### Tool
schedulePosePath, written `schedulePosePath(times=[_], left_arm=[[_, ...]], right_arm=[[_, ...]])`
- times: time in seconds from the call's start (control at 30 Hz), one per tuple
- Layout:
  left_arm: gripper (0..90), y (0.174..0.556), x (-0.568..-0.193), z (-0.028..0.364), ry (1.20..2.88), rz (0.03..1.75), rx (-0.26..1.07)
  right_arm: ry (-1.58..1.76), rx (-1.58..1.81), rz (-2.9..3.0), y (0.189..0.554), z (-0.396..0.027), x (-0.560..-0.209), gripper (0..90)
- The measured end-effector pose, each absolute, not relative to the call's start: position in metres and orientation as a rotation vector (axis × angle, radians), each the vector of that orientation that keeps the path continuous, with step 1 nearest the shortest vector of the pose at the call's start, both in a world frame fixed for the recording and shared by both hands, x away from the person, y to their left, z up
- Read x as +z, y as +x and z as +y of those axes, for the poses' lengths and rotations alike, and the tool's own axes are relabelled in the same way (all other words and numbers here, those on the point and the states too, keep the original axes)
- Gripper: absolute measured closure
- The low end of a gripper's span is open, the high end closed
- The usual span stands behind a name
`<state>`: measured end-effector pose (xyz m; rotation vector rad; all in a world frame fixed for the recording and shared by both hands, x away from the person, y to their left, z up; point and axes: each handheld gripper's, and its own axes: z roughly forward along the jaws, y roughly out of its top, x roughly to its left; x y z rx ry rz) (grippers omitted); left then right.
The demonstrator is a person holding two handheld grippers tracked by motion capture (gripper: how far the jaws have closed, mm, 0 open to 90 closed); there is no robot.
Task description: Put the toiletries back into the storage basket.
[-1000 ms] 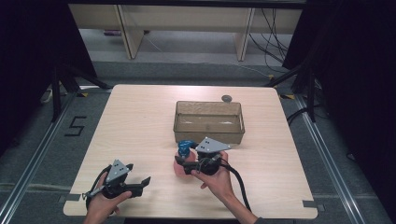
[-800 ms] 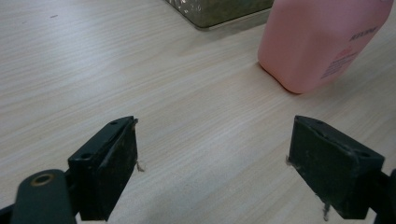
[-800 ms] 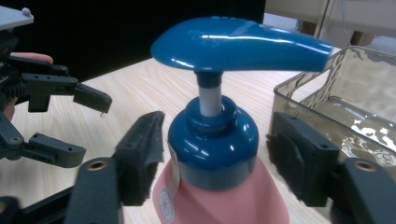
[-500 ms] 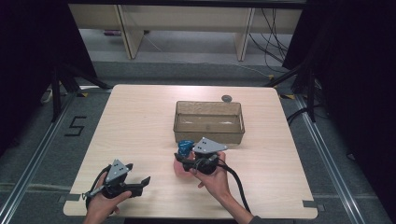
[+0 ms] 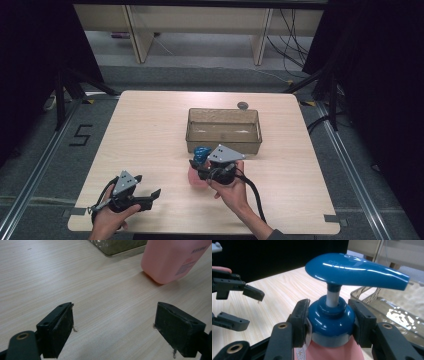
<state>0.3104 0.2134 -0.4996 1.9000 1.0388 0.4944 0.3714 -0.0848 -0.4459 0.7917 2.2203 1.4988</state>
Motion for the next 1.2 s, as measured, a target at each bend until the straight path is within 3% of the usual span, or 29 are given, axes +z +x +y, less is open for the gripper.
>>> schedulePosePath(times=[1.2], left_arm=[[15.2,0.311,-0.499,0.214,1.907,1.05,0.504]], right_arm=[[0.803,1.512,2.149,0.394,-0.131,-0.382,53.6]])
